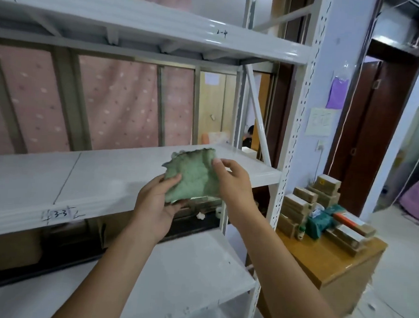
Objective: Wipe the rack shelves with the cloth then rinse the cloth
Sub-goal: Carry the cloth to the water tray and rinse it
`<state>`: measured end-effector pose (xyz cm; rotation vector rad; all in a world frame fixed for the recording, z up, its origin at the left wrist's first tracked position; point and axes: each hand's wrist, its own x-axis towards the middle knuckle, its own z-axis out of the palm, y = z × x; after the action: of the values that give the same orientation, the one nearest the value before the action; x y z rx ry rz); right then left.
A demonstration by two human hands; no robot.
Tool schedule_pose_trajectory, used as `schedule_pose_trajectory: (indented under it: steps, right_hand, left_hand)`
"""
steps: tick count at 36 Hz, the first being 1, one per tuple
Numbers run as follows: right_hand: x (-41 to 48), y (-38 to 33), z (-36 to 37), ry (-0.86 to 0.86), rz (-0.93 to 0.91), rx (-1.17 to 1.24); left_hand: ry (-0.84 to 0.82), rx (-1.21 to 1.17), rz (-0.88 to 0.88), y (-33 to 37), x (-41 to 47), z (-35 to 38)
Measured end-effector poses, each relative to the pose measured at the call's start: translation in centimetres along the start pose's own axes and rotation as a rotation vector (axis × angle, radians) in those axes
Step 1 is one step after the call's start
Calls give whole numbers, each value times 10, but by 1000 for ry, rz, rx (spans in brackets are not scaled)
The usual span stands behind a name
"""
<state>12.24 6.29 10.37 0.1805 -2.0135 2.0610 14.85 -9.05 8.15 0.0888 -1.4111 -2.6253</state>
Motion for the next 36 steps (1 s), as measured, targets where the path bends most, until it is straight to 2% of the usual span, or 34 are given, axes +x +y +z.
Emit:
schedule_pose_trajectory:
  steps: [4, 11, 17, 20, 29, 36]
  right_hand:
    - [-1, 3, 21, -218, 43, 60]
    - [2, -4, 73, -309, 57, 200]
    - [3, -14, 118, -554, 130, 317]
    - [6, -10, 140, -642, 125, 271]
    - [30, -29, 188, -676, -4, 84]
    - [53, -32, 228, -552, 9, 102]
  left_hand:
    - [54, 64, 94, 20, 4, -19]
    - [114, 160, 232, 62, 6, -65]
    - [170, 141, 271, 107, 15, -107]
    - [183, 180, 310, 127, 18, -125]
    - [227, 401, 307, 182, 28, -182]
    - [259, 291, 260, 190, 53, -199]
